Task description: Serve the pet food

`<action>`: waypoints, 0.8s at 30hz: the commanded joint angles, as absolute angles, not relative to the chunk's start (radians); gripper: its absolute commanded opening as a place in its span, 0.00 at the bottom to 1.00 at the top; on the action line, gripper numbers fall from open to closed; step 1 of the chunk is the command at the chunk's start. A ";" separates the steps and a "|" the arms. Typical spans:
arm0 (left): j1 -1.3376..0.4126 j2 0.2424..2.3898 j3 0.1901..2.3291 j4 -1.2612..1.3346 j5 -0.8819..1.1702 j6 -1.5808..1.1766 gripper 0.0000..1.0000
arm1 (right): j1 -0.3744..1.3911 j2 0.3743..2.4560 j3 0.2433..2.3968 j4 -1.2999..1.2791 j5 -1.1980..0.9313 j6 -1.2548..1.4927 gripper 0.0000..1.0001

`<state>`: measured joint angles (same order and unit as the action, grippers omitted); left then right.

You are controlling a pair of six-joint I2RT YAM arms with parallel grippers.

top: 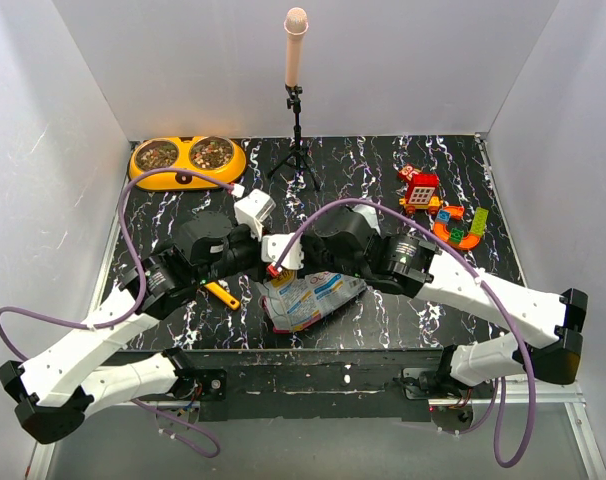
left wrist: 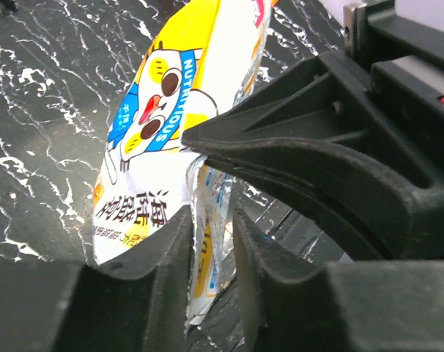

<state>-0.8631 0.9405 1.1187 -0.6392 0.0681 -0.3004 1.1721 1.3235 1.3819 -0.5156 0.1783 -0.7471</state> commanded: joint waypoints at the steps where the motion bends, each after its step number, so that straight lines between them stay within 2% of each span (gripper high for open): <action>1: -0.888 0.939 1.127 -0.577 0.160 -0.336 0.35 | 1.173 1.284 1.420 -0.331 0.305 -0.718 0.01; 2: -0.888 0.948 1.129 -0.568 0.153 -0.337 0.40 | 1.175 1.284 1.431 -0.325 0.308 -0.710 0.01; 3: -0.888 0.959 1.127 -0.558 0.150 -0.337 0.39 | 1.181 1.285 1.445 -0.322 0.324 -0.701 0.01; 5: -0.888 0.979 1.127 -0.548 0.130 -0.321 0.33 | 1.183 1.287 1.472 -0.333 0.342 -0.687 0.01; 8: -0.888 1.017 1.147 -0.549 0.100 -0.295 0.12 | 1.186 1.272 1.491 -0.344 0.351 -0.663 0.01; 9: -0.888 1.031 1.155 -0.552 0.092 -0.285 0.02 | 1.183 1.266 1.493 -0.351 0.347 -0.652 0.01; 14: -0.888 1.055 1.177 -0.516 0.087 -0.278 0.00 | 1.184 1.200 1.454 -0.428 0.373 -0.497 0.01; 15: -0.888 1.045 1.174 -0.497 0.092 -0.293 0.00 | 1.184 1.177 1.444 -0.460 0.376 -0.447 0.11; 16: -0.888 1.036 1.167 -0.479 0.100 -0.302 0.00 | 1.183 1.158 1.430 -0.495 0.402 -0.372 0.28; 17: -0.888 1.026 1.163 -0.459 0.112 -0.314 0.00 | 1.184 1.138 1.424 -0.544 0.431 -0.282 0.49; 18: -0.888 1.020 1.158 -0.447 0.118 -0.328 0.00 | 1.184 1.120 1.431 -0.596 0.466 -0.187 0.64; 19: -0.888 1.013 1.157 -0.437 0.127 -0.342 0.00 | 1.184 1.106 1.442 -0.660 0.506 -0.067 0.75; 20: -0.888 1.008 1.151 -0.428 0.138 -0.351 0.00 | 1.184 1.091 1.462 -0.761 0.532 0.097 0.80; 24: -0.888 0.991 1.132 -0.405 0.175 -0.373 0.00 | 1.184 1.121 1.623 -1.114 0.574 0.531 0.84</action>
<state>-0.8814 1.0351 1.1374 -0.5446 0.1047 -0.3309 1.1858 1.1049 1.4754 -0.7853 0.4702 -0.0120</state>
